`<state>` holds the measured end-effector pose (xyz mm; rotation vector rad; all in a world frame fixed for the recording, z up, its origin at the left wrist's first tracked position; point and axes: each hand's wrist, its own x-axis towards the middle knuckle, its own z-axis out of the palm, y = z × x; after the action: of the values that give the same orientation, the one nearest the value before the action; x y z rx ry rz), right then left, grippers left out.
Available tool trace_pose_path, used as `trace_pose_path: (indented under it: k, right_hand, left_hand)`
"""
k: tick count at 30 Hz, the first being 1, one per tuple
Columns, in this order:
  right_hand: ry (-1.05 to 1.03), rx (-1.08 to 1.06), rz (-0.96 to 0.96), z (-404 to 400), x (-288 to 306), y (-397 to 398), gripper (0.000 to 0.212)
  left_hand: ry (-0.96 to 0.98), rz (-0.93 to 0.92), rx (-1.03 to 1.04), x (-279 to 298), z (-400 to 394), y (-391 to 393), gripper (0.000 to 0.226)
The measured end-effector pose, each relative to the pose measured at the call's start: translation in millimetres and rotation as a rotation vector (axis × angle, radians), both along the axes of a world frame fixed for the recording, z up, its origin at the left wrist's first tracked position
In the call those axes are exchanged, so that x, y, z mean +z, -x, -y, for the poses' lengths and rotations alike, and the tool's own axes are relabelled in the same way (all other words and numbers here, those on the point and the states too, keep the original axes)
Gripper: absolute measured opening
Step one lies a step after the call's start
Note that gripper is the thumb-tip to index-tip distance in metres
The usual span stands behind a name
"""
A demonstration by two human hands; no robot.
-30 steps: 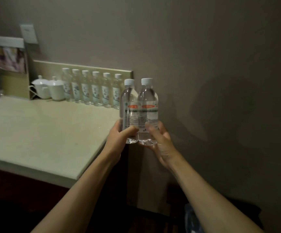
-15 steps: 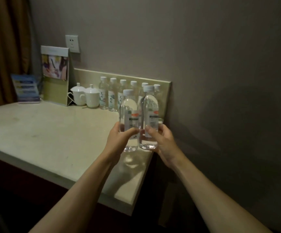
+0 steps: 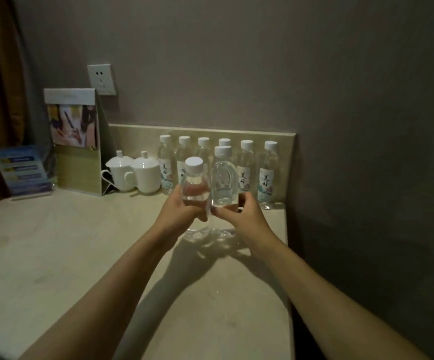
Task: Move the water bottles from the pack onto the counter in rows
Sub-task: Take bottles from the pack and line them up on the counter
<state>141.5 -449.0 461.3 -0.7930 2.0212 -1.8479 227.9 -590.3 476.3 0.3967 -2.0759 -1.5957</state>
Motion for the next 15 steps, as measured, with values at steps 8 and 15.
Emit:
trace_pose_path:
  k: [8, 15]
  right_hand:
    - [-0.111, -0.128, -0.092, 58.7, -15.0, 13.7, 0.070]
    - [-0.220, -0.224, -0.150, 116.3, -13.7, 11.0, 0.072]
  left_hand:
    - [0.014, 0.080, -0.136, 4.3, 56.5, 17.0, 0.058]
    - [-0.057, 0.068, -0.210, 10.0, 118.2, 24.4, 0.066]
